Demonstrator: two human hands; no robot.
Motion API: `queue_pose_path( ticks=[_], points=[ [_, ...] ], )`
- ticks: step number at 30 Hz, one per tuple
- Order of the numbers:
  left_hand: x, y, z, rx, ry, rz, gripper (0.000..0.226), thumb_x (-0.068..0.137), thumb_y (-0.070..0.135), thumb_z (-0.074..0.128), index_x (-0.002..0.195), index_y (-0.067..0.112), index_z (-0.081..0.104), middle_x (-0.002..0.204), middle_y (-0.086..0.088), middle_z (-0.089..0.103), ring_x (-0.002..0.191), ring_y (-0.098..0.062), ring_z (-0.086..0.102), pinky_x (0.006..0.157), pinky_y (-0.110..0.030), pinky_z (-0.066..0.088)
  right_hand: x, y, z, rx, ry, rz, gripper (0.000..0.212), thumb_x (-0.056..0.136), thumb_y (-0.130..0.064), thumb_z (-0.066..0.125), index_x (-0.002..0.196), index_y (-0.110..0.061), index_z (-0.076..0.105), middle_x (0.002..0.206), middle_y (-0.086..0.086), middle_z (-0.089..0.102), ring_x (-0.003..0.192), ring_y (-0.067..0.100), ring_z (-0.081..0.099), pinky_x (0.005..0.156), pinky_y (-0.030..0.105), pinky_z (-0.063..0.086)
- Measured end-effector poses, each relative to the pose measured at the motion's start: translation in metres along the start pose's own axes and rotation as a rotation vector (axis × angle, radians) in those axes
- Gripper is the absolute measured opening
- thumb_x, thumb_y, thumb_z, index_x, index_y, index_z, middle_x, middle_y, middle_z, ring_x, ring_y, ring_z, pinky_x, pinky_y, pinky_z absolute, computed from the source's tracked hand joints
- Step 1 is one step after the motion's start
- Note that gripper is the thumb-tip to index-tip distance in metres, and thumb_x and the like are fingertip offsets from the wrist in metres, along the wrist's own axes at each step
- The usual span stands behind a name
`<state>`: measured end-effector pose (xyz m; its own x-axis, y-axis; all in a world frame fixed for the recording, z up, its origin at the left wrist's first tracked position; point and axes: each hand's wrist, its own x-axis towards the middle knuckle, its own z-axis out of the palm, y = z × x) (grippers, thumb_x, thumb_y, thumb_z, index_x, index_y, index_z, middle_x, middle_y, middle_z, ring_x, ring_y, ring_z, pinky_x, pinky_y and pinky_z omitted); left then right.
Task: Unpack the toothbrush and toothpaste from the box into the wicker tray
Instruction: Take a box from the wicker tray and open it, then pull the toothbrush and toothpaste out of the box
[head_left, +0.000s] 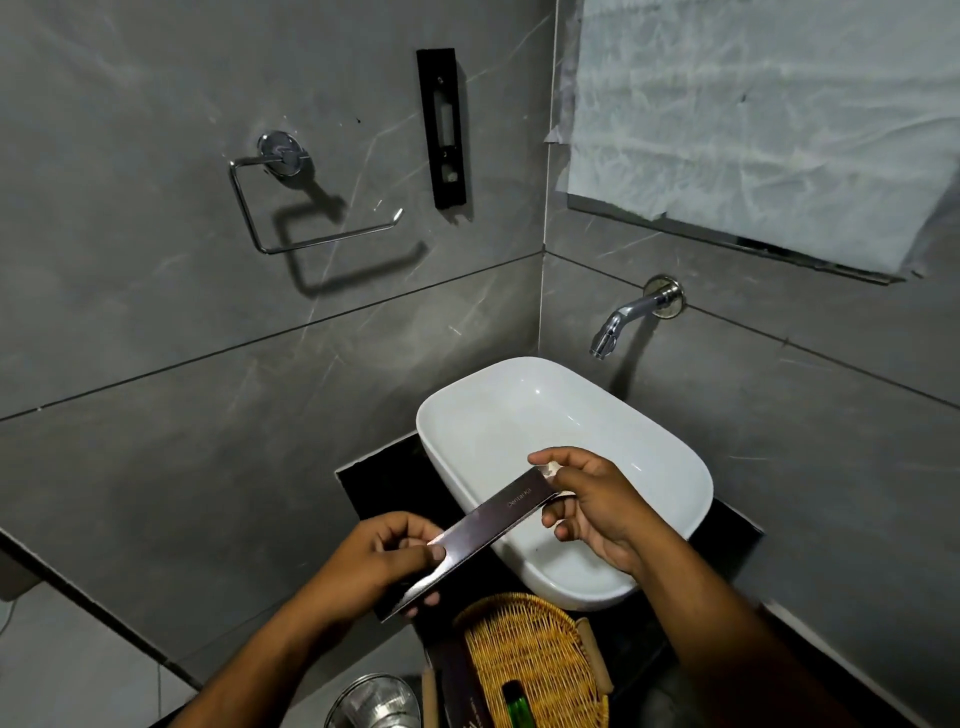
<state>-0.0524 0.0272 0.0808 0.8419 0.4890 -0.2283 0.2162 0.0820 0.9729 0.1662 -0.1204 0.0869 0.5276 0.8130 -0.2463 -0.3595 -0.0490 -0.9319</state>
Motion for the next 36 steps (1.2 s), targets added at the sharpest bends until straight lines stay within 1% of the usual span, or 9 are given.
queue_pose_path(
  ticks=[5,10,14,18,21,27,30,34,36],
  points=[
    [0.003,0.013,-0.009,-0.115,0.234,0.002,0.029,0.073,0.014,0.08,0.098,0.01,0.067,0.072,-0.007,0.076,0.053,-0.024,0.07,0.039,-0.023,0.047,-0.007,0.007,0.006,0.093,0.044,-0.021,0.013,0.095,-0.006,0.05,0.096,-0.011,0.062,0.074,0.013,0.074,0.049,0.022,0.062,0.039,0.022,0.047],
    [0.005,0.029,-0.022,-0.341,0.467,0.058,0.013,0.077,0.016,0.077,0.081,0.024,0.067,0.07,-0.001,0.078,0.062,-0.018,0.075,0.055,-0.027,0.057,-0.018,0.026,0.021,0.208,0.053,-0.041,0.015,0.095,-0.001,0.047,0.103,-0.008,0.057,0.088,0.013,0.076,0.065,0.029,0.071,0.042,0.026,0.053],
    [0.004,0.041,-0.014,-0.367,0.507,0.123,0.006,0.083,0.025,0.072,0.081,0.026,0.066,0.07,0.006,0.077,0.069,-0.012,0.075,0.062,-0.029,0.056,-0.025,0.04,0.036,0.253,0.039,-0.058,0.017,0.098,-0.005,0.047,0.109,-0.008,0.06,0.104,0.018,0.072,0.079,0.033,0.072,0.045,0.028,0.056],
    [0.002,0.037,0.014,-0.501,0.47,0.106,0.004,0.088,0.025,0.066,0.085,0.025,0.065,0.073,0.005,0.077,0.072,-0.012,0.076,0.058,-0.031,0.06,-0.03,0.047,0.051,0.316,-0.029,-0.066,0.025,0.099,-0.008,0.045,0.096,-0.015,0.069,0.099,0.014,0.075,0.085,0.035,0.072,0.047,0.029,0.058],
    [-0.004,0.03,0.03,-0.528,0.446,0.106,0.004,0.089,0.024,0.065,0.087,0.021,0.064,0.077,-0.001,0.079,0.072,-0.015,0.077,0.054,-0.029,0.059,-0.033,0.046,0.059,0.383,-0.08,-0.04,0.021,0.099,-0.013,0.044,0.107,-0.008,0.064,0.102,0.021,0.073,0.087,0.036,0.071,0.051,0.031,0.059],
    [-0.009,0.054,0.034,-0.088,0.512,0.281,0.004,0.087,0.021,0.068,0.087,0.022,0.063,0.07,0.005,0.073,0.063,-0.011,0.071,0.06,-0.038,0.059,-0.04,0.051,0.073,0.526,0.038,0.155,0.032,0.096,-0.026,0.043,0.111,-0.002,0.059,0.091,0.02,0.073,0.072,0.028,0.071,0.05,0.029,0.056],
    [-0.013,0.081,0.046,0.115,0.463,0.416,0.01,0.084,0.024,0.072,0.084,0.031,0.065,0.076,0.014,0.074,0.069,-0.006,0.073,0.055,-0.027,0.058,-0.038,0.054,0.077,0.528,0.171,0.225,0.033,0.098,-0.034,0.047,0.104,-0.005,0.06,0.083,0.019,0.07,0.06,0.024,0.069,0.045,0.027,0.053],
    [-0.016,0.103,0.055,0.278,0.526,0.521,0.01,0.08,0.03,0.075,0.088,0.031,0.069,0.084,0.007,0.076,0.076,-0.01,0.073,0.065,-0.031,0.06,-0.033,0.058,0.071,0.49,0.265,0.219,0.033,0.096,-0.036,0.052,0.099,-0.006,0.063,0.057,0.008,0.063,0.043,0.015,0.054,0.036,0.021,0.037],
    [-0.018,0.109,0.055,0.261,0.569,0.576,0.008,0.082,0.027,0.074,0.086,0.032,0.069,0.082,0.008,0.075,0.07,-0.002,0.07,0.061,-0.02,0.056,-0.028,0.06,0.066,0.422,0.31,0.202,0.033,0.095,-0.037,0.055,0.096,-0.006,0.063,0.056,0.006,0.056,0.04,0.013,0.046,0.033,0.021,0.032]
  ],
)
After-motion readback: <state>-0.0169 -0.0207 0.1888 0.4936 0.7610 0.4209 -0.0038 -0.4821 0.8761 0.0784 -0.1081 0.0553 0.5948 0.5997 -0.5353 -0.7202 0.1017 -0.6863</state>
